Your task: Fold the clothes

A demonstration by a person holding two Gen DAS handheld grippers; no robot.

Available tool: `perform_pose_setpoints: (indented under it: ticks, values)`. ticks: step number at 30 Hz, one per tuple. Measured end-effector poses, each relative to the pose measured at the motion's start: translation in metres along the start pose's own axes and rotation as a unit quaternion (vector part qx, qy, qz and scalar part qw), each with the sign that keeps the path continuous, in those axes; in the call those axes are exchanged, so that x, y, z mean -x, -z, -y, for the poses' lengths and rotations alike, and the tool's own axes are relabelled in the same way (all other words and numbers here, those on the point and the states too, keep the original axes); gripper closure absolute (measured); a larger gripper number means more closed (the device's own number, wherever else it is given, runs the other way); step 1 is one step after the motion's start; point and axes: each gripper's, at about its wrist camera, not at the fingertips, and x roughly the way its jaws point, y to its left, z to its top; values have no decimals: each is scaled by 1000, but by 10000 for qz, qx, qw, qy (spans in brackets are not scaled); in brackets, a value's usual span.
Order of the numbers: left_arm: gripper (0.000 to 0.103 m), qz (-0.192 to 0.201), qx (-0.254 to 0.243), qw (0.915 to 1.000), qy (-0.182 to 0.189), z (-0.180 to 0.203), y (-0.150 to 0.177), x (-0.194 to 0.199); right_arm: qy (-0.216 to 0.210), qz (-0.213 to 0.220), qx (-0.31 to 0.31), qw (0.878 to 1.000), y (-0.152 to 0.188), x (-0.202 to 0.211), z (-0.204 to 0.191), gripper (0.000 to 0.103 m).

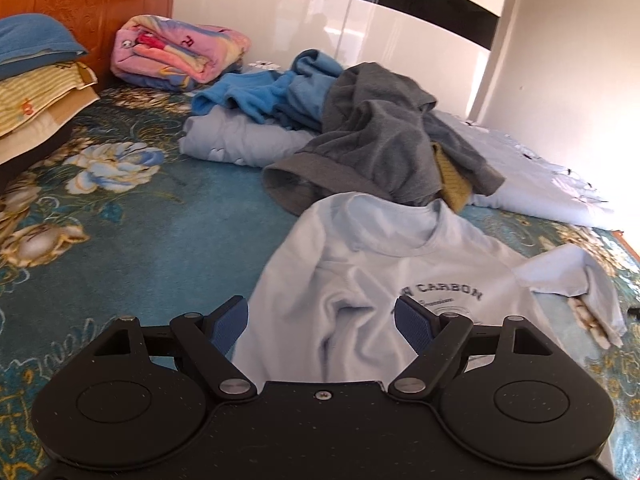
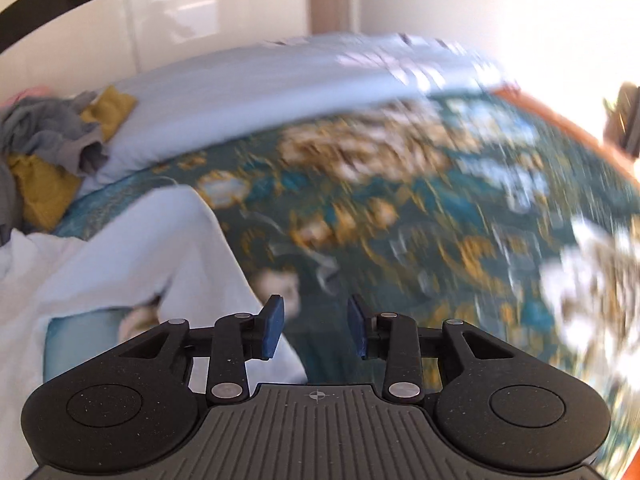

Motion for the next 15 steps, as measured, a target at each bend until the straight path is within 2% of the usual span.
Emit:
perform_pose_setpoints:
  ticks: [3, 5, 11, 13, 14, 15]
  values:
    - [24, 18, -8, 10000, 77, 3, -2, 3, -307, -112, -609, 9976, 25, 3, 12, 68]
    - [24, 68, -31, 9999, 102, 5, -3, 7, -303, -201, -717, 9968, 33, -1, 4, 67]
    - [23, 147, 40, 9999, -50, -2, -6, 16, -489, -119, -837, 9952, 40, -9, -31, 65]
    - [23, 140, 21, 9998, -104, -2, -7, 17, -410, -84, -720, 9965, 39, -12, -40, 82]
    - [23, 148, 1, 9998, -132, -2, -7, 18, -397, -108, -614, 9973, 38, -14, -44, 100]
    - [23, 161, -5, 9997, -159, -3, -8, 18, -390, -128, -491, 9979, 35, -15, -46, 100]
